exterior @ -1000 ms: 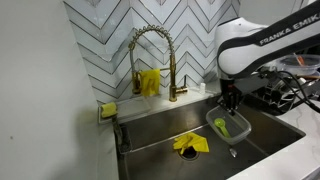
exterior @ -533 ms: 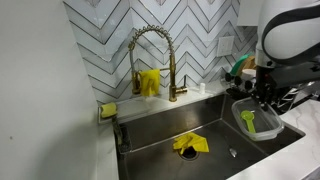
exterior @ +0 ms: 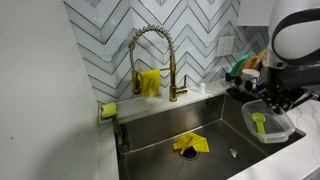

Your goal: Stack the containers and put them in the sink

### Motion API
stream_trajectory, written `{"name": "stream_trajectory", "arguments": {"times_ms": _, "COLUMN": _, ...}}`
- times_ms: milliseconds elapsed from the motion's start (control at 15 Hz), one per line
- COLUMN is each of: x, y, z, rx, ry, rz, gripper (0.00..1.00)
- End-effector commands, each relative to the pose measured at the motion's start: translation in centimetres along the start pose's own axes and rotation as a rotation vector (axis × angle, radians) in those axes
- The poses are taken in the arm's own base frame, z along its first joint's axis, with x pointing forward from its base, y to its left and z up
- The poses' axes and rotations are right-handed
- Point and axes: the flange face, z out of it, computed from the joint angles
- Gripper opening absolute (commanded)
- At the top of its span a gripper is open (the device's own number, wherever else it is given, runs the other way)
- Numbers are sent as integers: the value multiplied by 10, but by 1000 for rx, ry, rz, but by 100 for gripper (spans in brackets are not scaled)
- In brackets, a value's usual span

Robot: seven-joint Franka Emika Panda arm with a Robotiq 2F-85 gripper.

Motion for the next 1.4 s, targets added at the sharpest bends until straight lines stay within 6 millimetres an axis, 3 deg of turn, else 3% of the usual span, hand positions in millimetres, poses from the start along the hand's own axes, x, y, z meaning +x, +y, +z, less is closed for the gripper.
{"name": "stream_trajectory", "arguments": {"times_ms": 0, "x": 0, "y": 49, "z": 11, "rx": 19, "ry": -83, "rz": 179, "gripper": 1}}
{"name": "stream_trajectory", "arguments": {"times_ms": 267, "x": -6, "y": 113, "z": 27, "rx": 59, "ry": -136, "rz": 380, "gripper": 1}}
{"name": "stream_trajectory", "arguments": {"times_ms": 600, "x": -35, "y": 183, "z": 47, "rx": 97, "ry": -186, "rz": 636, "gripper": 1}}
{"name": "stream_trajectory", "arguments": {"times_ms": 667, "x": -36, "y": 189, "z": 51, "rx": 110, "ry": -175, "rz": 685, "gripper": 1}}
{"name": "stream_trajectory", "arguments": {"times_ms": 733, "x": -19, "y": 181, "z": 48, "rx": 71, "ry": -189, "rz": 595, "gripper": 6}}
{"name": "stream_trajectory", "arguments": {"times_ms": 933, "x": -28, "y": 194, "z": 51, "rx": 88, "ry": -188, "rz": 654, "gripper": 1}}
{"name": "stream_trajectory", "arguments": {"times_ms": 1333, "x": -20, "y": 269, "z": 74, "rx": 122, "ry": -125, "rz": 894, "gripper": 1}}
